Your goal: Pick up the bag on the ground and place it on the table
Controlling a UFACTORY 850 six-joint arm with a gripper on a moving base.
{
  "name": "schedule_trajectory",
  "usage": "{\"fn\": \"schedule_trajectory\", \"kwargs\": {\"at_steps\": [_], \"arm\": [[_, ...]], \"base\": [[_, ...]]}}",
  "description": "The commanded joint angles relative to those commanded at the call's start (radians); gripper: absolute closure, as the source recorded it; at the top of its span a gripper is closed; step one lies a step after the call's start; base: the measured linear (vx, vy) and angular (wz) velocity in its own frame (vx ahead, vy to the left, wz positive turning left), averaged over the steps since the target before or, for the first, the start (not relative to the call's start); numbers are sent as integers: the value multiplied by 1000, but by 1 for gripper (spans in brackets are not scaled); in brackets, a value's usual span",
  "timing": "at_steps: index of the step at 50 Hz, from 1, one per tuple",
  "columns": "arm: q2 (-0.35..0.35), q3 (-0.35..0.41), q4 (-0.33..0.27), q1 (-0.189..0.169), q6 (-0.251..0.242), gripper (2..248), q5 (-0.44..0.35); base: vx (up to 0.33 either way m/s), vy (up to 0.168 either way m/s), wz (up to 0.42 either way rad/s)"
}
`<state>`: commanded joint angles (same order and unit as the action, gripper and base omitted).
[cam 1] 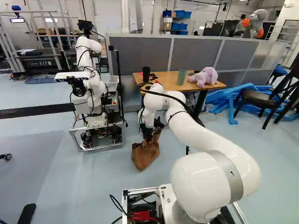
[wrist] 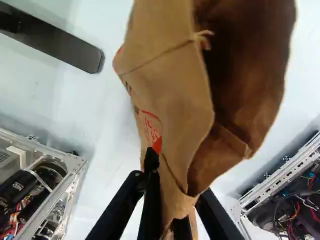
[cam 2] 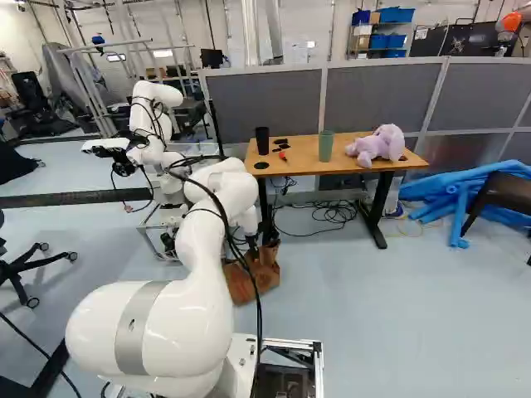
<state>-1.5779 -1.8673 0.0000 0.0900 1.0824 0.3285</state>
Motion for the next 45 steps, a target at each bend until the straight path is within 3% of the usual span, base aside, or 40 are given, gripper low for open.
{"fn": "schedule_trajectory", "kwargs": {"at_steps": [45], "arm": [[170,161,0,0,0,224,0]], "base": [[0,0,0]]}}
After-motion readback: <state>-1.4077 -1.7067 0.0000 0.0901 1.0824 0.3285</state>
